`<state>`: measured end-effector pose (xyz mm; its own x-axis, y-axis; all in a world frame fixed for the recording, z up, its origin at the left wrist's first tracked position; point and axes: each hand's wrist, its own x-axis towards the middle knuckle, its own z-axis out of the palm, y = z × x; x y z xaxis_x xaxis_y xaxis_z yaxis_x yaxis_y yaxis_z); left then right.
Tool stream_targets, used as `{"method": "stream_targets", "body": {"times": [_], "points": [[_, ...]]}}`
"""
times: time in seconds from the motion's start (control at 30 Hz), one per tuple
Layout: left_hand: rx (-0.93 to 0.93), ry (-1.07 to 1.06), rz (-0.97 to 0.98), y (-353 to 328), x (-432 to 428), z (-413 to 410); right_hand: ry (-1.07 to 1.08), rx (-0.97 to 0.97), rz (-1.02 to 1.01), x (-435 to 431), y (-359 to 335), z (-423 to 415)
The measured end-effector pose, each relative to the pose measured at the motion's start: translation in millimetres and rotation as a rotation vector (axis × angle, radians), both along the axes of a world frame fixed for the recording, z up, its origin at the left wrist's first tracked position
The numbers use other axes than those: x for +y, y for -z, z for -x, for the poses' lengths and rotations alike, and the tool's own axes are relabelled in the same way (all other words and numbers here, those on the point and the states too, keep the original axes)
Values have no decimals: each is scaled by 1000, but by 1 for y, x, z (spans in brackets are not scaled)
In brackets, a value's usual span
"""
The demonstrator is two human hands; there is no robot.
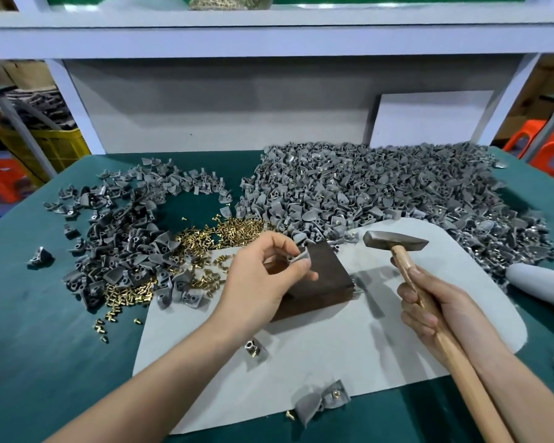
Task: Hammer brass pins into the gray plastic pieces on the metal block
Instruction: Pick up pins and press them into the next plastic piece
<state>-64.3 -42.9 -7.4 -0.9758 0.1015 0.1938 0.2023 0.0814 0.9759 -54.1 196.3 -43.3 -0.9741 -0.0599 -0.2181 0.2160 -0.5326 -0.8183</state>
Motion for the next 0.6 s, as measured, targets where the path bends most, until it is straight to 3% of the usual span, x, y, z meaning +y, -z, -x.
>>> {"method": "stream_targets", "body": {"times": [0.43,0.6], "points": [[24,22,226,5,-1,0,17,-9,-3,-1,-1,-1],[271,-71,519,7,-2,3,15,17,-87,-5,-12,-9]]}}
